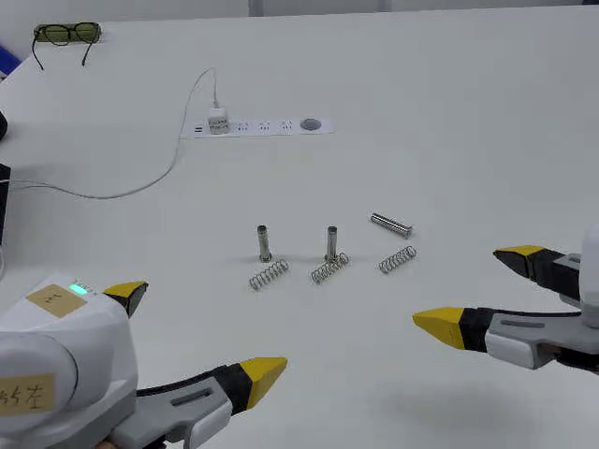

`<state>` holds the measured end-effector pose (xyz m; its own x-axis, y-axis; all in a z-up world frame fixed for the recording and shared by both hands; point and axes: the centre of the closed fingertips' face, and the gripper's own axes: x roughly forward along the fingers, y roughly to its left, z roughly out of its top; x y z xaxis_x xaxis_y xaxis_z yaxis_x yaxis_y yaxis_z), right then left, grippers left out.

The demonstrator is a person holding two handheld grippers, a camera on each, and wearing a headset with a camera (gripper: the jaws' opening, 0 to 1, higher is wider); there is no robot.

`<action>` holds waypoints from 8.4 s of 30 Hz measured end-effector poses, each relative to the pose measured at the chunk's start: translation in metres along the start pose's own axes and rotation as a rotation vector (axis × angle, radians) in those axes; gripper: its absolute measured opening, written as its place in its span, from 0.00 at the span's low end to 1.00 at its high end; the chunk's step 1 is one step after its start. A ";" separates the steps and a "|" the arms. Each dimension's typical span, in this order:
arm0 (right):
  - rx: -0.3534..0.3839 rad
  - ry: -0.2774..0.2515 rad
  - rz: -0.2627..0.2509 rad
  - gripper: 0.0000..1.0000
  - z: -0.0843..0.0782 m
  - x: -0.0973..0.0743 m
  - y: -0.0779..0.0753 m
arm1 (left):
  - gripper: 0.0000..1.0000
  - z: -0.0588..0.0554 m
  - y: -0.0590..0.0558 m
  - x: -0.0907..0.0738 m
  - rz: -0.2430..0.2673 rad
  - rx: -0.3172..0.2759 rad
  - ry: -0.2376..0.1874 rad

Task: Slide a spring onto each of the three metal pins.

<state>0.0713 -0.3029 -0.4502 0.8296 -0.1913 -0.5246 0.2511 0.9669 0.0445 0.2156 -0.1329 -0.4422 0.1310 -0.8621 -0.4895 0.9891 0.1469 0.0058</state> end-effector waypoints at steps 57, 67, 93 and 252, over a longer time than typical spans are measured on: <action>-0.122 0.045 0.032 0.31 0.032 0.127 -0.061 | 0.94 -0.003 -0.005 0.020 -0.050 0.021 0.004; -0.120 0.072 0.044 0.26 0.024 0.150 -0.066 | 0.94 -0.003 -0.005 0.023 -0.058 0.014 0.002; -0.121 0.154 0.063 0.09 0.008 0.178 -0.077 | 0.94 0.000 0.000 0.024 -0.047 0.002 -0.017; -0.004 -0.023 0.157 0.57 0.011 0.048 -0.005 | 0.16 -0.032 0.026 0.137 -0.301 0.156 0.119</action>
<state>0.1158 -0.3192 -0.4661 0.8699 -0.0412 -0.4915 0.1150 0.9860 0.1208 0.2575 -0.2313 -0.5368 -0.1672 -0.7918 -0.5874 0.9818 -0.1884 -0.0255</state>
